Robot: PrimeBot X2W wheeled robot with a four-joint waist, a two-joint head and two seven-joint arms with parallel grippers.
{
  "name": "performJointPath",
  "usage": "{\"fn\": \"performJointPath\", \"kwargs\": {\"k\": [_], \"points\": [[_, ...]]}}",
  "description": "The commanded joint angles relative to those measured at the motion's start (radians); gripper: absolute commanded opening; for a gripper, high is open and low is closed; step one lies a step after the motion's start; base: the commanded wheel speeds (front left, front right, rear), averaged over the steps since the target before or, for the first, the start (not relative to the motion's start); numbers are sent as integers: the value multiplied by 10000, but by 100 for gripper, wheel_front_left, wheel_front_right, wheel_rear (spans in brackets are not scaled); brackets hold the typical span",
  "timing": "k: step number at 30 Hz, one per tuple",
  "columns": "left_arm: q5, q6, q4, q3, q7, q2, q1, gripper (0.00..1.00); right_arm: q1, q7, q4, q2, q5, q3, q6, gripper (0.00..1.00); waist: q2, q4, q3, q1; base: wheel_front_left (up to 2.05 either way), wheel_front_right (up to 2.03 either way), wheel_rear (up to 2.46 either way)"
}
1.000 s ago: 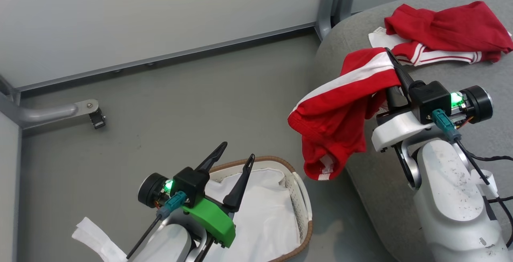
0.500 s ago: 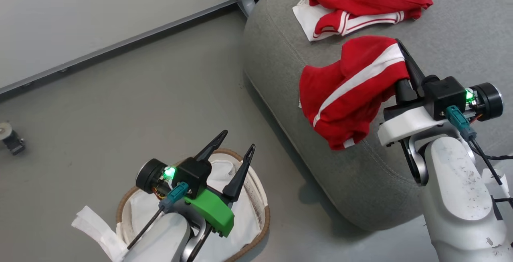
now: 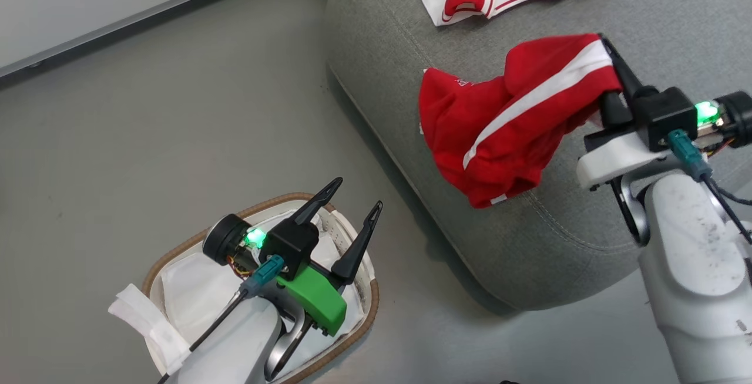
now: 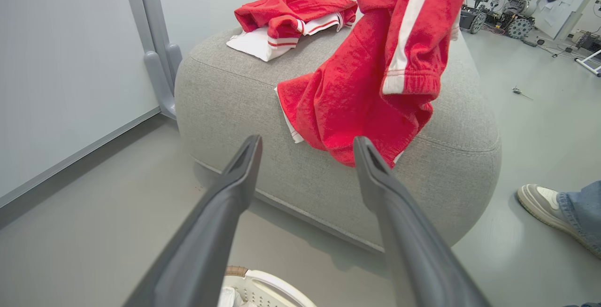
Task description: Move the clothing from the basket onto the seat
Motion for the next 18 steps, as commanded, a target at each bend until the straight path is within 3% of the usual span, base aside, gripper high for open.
{"fn": "performJointPath", "kwargs": {"k": [1, 7, 14, 18], "points": [[56, -31, 7, 22, -5, 118, -148, 100, -346, -49, -3, -232, -73, 21, -14, 0, -1, 422, 293, 0, 0, 0, 0], [160, -30, 0, -147, -5, 184, -424, 100, -2226, -49, 204, -1832, -44, -96, -16, 0, -1, 1263, 669, 0, 0, 0, 0], [246, -31, -193, 68, -6, -127, -746, 100, -4431, -49, 1002, -3487, 16, -919, -16, 0, -1, 2279, 1313, 0, 0, 0, 0], [309, -31, -317, 69, -5, -324, -1009, 100, -4927, -49, 1687, -4121, -196, -1493, -14, 0, -1, 2915, 1845, 0, 0, 0, 0]]}}
